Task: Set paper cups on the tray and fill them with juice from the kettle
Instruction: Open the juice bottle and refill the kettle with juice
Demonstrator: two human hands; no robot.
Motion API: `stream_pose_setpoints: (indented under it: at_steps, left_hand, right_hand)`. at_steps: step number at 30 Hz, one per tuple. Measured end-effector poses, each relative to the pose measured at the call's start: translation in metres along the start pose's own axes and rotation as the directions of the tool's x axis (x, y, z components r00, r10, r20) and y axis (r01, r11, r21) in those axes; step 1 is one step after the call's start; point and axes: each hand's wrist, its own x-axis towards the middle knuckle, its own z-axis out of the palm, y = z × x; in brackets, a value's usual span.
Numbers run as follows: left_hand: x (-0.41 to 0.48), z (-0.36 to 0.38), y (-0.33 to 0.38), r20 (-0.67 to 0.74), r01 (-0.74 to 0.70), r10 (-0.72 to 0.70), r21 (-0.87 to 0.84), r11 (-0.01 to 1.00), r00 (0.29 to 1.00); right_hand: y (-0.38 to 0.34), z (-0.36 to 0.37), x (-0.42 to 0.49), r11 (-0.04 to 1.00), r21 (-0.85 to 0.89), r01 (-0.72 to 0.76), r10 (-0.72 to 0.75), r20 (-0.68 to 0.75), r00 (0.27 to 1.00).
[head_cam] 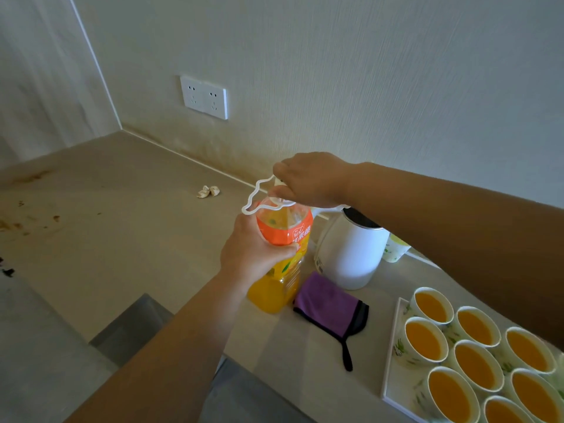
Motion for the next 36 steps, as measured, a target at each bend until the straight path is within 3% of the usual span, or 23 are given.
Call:
stream_pose_setpoints:
  at_steps: [2,4,6,9,20,28,30,33,36]
  left_hand:
    - [0.000,0.000,0.001,-0.010,0.010,-0.010,0.000,1.000,1.000]
    - [0.000,0.000,0.001,-0.012,0.018,-0.018,0.013,1.000,1.000]
    - [0.001,0.000,0.000,-0.007,0.016,-0.016,0.026,1.000,1.000]
    - [0.002,0.000,-0.001,-0.005,0.018,-0.018,0.035,0.999,1.000]
    - [-0.001,0.000,0.001,0.003,0.027,-0.027,0.023,0.999,1.000]
    - [-0.002,-0.001,0.003,0.004,0.032,-0.033,0.016,0.999,0.999]
    - [-0.002,-0.001,0.004,0.002,0.040,-0.040,0.018,0.999,0.999]
    - [-0.002,-0.001,0.004,-0.004,0.056,-0.056,0.025,0.998,0.998]
    - [-0.001,0.000,0.002,-0.002,0.052,-0.052,0.023,0.998,0.999]
  right_hand:
    - [-0.003,-0.003,0.001,0.989,-0.148,0.012,-0.012,0.001,1.000]
    - [-0.010,-0.007,0.005,0.957,-0.277,-0.089,0.085,-0.025,0.996]
    - [-0.018,-0.009,0.009,0.926,-0.282,-0.252,0.250,-0.044,0.967]
    - [-0.021,-0.007,0.012,0.919,-0.199,-0.341,0.342,-0.026,0.939]
    - [-0.003,-0.011,-0.006,0.995,0.073,-0.072,0.060,0.159,0.986]
    - [-0.003,-0.021,-0.007,0.968,0.249,-0.040,-0.010,0.197,0.980]
    - [-0.007,-0.023,-0.006,0.972,0.197,-0.131,0.106,0.132,0.986]
    - [-0.017,-0.021,0.001,0.957,-0.124,-0.262,0.270,0.055,0.961]
    - [-0.017,-0.017,0.004,0.972,-0.133,-0.192,0.203,0.082,0.976]
